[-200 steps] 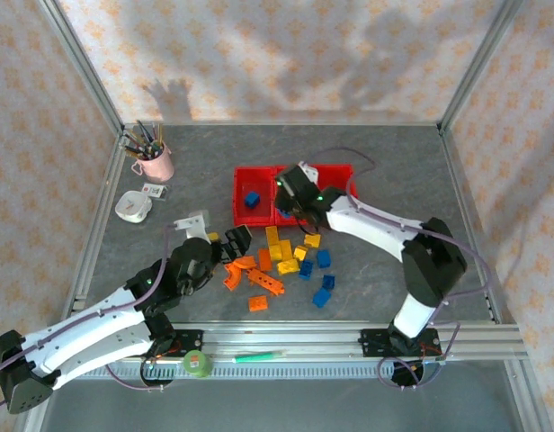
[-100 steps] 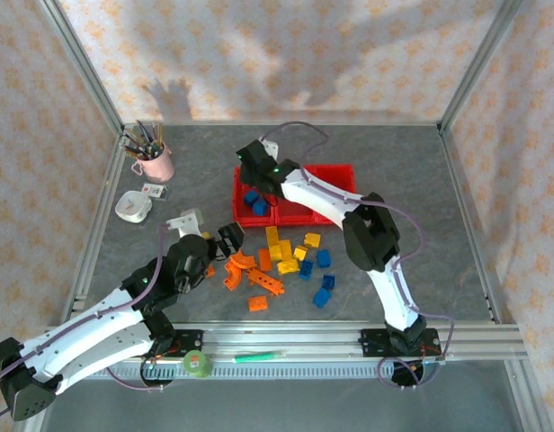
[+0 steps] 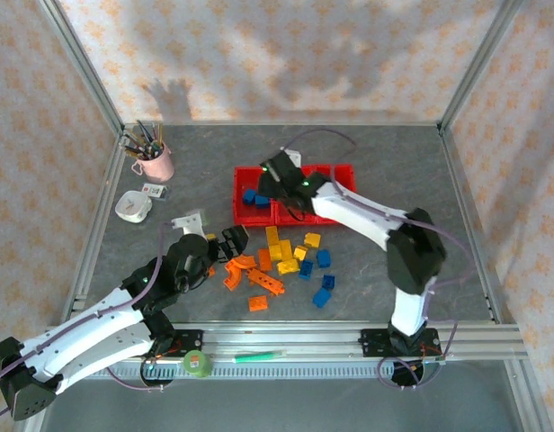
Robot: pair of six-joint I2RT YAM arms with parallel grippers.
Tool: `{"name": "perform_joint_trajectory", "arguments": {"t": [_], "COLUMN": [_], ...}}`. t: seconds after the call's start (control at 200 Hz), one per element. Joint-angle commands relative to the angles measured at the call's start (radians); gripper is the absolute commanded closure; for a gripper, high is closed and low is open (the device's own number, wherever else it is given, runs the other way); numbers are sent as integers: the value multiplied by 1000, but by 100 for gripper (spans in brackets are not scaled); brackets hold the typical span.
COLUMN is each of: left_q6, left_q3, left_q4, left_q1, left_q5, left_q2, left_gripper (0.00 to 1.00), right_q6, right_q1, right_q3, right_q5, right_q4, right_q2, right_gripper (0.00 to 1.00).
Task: Sort the legos into containers by color
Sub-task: Pick up the lego from the bottom-center of the table.
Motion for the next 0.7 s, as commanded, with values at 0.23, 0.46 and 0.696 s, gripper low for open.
{"name": "perform_joint_trajectory", "arguments": {"t": [0.23,0.46,0.696], "left_q6": [9,-33,-51], "left_q3": [-18,-48,-61], "left_q4": [139,218,275], "left_q1": [-81,-139,-164], "left_q5": [138,135,130], "left_q2": [87,119,153], "left_gripper": [1,1,1], "right_q6": [32,63,46], "right_q1": [3,3,3], "right_q3": [-417,-628,-750], "right_q5": [14,-54,-115], "right_q4": [7,7,64], "right_q2": [-353,-453,-446], "right_gripper": [23,22,24]}}
